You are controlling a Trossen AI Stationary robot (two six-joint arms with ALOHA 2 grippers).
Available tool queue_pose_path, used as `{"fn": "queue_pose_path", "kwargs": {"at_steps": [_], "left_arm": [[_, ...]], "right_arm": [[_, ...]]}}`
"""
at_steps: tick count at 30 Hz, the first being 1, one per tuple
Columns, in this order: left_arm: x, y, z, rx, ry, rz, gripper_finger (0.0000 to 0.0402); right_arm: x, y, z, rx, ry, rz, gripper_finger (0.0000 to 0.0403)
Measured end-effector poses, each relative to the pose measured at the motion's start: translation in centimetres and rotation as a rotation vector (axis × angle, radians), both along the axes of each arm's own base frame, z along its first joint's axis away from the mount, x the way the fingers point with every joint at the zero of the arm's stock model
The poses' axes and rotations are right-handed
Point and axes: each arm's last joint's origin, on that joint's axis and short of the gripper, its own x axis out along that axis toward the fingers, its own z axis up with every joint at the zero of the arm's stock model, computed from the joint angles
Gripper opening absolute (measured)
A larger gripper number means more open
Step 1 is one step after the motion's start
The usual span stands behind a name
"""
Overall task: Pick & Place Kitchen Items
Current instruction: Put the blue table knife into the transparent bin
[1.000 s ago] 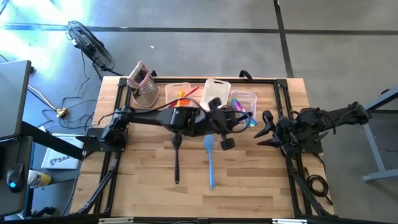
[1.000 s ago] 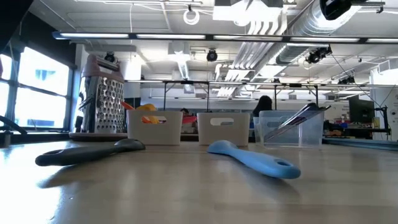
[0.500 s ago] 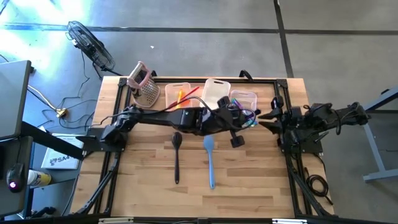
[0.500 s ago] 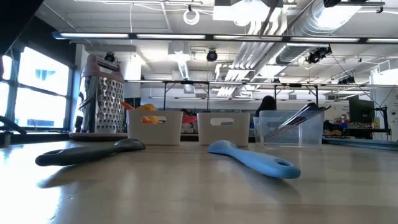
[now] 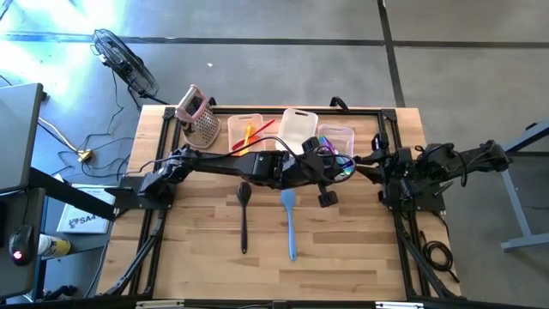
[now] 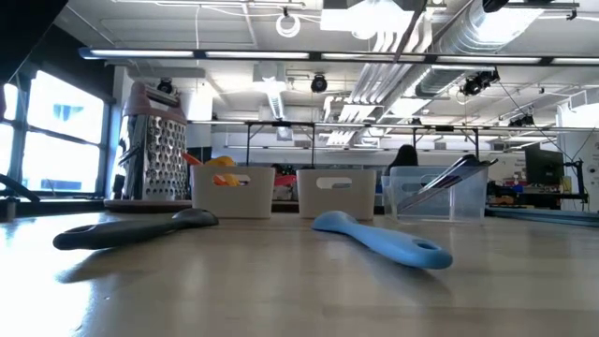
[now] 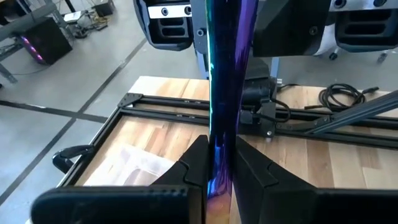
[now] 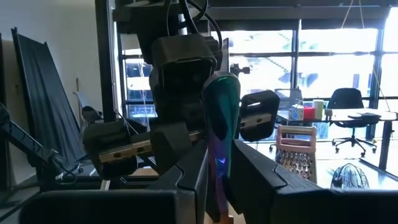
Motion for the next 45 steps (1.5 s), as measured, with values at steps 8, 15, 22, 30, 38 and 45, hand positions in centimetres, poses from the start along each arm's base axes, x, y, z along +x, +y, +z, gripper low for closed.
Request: {"fn": "queue_pose_path", "kwargs": {"at_steps": [8, 15, 22, 30, 38, 45], "left_arm": [[0.0, 0.0, -0.1, 0.000, 0.010, -0.004, 0.0036], [-0.1, 0.0, -0.2, 0.001, 0.029, -0.010, 0.0036], [-0.1, -0.1, -0.2, -0.009, 0.030, -0.033, 0.0036], [-0.2, -0.1, -0.2, -0.007, 0.032, -0.029, 0.0036], [0.2, 0.1, -0.7, 0.018, 0.039, 0.015, 0.0036], [0.7, 0.1, -1.6, 0.045, 0.055, 0.073, 0.0036]], "right_arm": [[0.6, 0.2, -0.2, 0.002, 0.018, 0.007, 0.0063], [0.6, 0.2, -0.3, -0.002, 0.028, 0.022, 0.0063], [0.7, 0.2, -0.3, -0.003, 0.030, 0.001, 0.0063], [1.5, 0.4, -0.8, -0.016, 0.067, -0.007, 0.0063], [2.3, 0.3, -1.2, -0.007, 0.107, -0.107, 0.0063], [2.3, 0.1, -1.1, -0.031, 0.088, -0.181, 0.0063]]}}
